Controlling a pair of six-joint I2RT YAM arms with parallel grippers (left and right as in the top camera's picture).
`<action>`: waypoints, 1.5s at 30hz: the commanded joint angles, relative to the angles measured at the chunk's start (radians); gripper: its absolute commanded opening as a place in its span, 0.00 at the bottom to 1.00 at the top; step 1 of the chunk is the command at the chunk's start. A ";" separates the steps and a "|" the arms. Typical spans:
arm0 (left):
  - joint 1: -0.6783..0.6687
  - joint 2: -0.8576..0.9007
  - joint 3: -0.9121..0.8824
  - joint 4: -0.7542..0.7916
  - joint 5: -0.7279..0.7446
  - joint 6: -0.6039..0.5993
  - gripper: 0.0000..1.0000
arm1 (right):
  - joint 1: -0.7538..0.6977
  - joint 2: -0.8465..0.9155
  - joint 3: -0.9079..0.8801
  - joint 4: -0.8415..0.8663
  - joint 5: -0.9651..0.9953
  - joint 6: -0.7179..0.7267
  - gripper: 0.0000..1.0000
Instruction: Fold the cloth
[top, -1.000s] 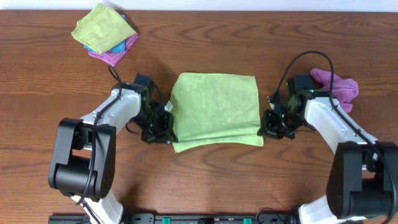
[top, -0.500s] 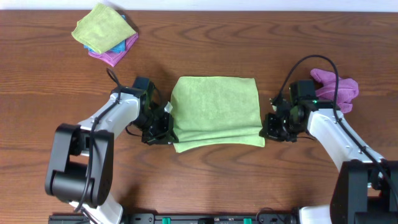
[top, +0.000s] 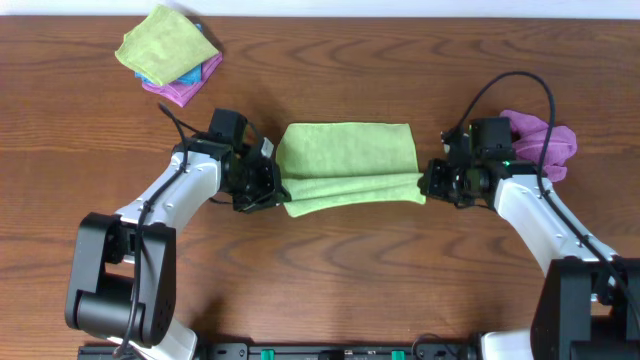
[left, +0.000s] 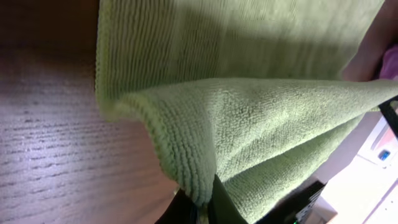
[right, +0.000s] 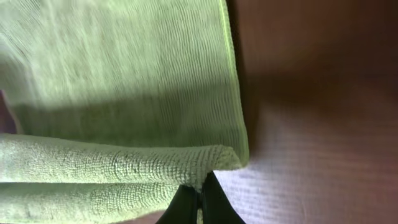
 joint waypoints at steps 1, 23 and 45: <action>0.010 -0.014 -0.008 0.054 -0.076 -0.071 0.06 | 0.011 -0.016 0.002 0.048 0.071 0.027 0.02; 0.011 -0.001 -0.008 0.475 -0.280 -0.225 0.06 | 0.050 0.022 0.004 0.375 0.169 0.083 0.02; 0.024 0.200 0.054 0.669 -0.336 -0.253 0.06 | 0.076 0.286 0.140 0.484 0.281 0.082 0.02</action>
